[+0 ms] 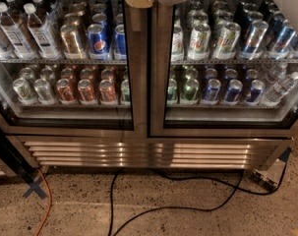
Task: Open left fridge door
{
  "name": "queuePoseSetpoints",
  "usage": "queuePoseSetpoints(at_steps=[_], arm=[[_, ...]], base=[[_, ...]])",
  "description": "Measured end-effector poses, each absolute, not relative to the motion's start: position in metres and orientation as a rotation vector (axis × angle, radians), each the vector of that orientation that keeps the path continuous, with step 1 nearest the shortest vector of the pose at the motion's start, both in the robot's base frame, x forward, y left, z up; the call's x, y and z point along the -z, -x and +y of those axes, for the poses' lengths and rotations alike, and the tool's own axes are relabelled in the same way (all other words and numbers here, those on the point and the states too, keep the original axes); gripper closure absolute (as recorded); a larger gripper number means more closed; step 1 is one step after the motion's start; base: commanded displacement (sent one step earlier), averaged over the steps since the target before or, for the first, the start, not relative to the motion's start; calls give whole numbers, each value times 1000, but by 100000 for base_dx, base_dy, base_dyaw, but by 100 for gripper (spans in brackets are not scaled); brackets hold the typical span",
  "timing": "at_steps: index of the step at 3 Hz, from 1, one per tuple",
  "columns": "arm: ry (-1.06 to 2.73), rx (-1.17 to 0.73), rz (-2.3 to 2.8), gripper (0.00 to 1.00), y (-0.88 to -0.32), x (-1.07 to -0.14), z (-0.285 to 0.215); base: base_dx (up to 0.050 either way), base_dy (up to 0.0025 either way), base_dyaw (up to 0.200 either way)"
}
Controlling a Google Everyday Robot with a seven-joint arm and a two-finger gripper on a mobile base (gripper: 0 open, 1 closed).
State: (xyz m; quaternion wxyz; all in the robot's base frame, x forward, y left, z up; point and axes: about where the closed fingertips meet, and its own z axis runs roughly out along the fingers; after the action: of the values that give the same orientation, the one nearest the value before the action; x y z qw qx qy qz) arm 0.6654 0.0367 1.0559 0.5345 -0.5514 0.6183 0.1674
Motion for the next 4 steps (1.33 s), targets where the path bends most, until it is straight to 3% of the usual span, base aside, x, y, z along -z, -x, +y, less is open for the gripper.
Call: queuePoseSetpoints(at_steps=[1,4], arm=[[1345,-414,1462,100,-651,-1058,36],[1345,-414,1462,100,-651,-1058,36]], base=[[0,0,0],[-4950,1,-10]])
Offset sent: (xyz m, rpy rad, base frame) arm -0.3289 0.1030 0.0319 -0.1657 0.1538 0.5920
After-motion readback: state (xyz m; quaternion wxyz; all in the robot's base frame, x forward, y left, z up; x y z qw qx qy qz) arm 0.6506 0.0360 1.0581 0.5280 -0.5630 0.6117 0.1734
